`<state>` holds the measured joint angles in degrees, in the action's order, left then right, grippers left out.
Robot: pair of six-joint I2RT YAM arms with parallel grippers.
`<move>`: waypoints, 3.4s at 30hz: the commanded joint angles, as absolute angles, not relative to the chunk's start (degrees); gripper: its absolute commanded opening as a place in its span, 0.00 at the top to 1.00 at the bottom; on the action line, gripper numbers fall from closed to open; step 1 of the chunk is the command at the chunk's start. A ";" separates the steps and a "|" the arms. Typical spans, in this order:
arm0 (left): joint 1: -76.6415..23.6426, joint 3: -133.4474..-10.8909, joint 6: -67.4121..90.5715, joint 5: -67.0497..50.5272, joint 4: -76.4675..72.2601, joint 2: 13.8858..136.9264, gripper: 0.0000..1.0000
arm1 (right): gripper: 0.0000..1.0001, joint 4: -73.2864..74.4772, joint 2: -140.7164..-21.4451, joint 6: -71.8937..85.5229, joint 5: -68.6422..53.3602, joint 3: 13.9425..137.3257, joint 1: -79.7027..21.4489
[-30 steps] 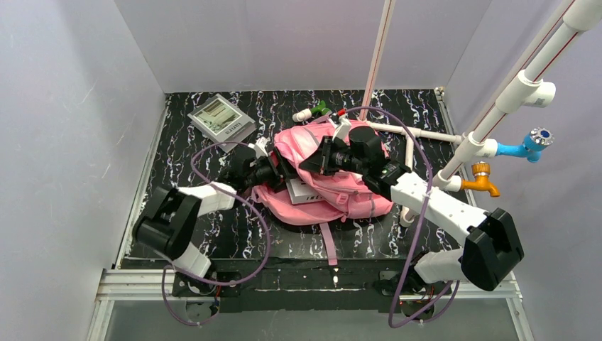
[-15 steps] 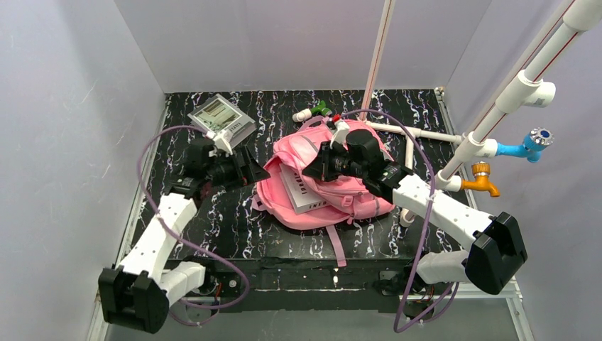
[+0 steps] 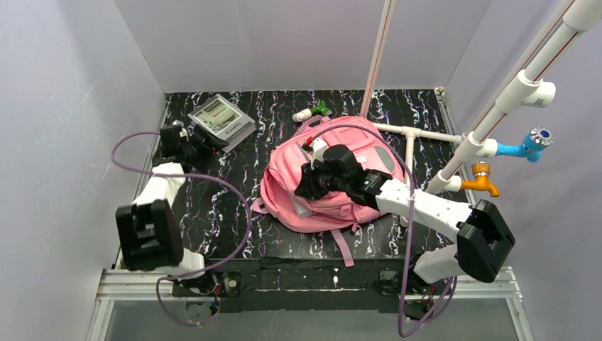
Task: Pack the student bag
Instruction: Pick up the book from the center of the board.
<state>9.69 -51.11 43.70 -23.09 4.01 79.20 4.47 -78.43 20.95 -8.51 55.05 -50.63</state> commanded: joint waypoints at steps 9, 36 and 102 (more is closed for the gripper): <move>12.96 -55.42 53.51 -19.75 -29.94 102.99 0.49 | 0.43 3.76 -78.63 17.55 -4.31 57.44 -50.63; 12.19 -56.71 60.91 -28.39 -43.28 110.88 1.00 | 0.35 10.17 -79.10 12.90 -1.09 62.44 -52.59; 13.02 -47.37 55.14 -34.63 2.35 72.44 1.00 | 0.02 -55.39 -121.79 -34.62 -3.96 71.56 -61.26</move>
<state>13.26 -44.86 54.81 -32.18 1.69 74.04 -52.47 -119.39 -36.03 0.38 66.35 -61.49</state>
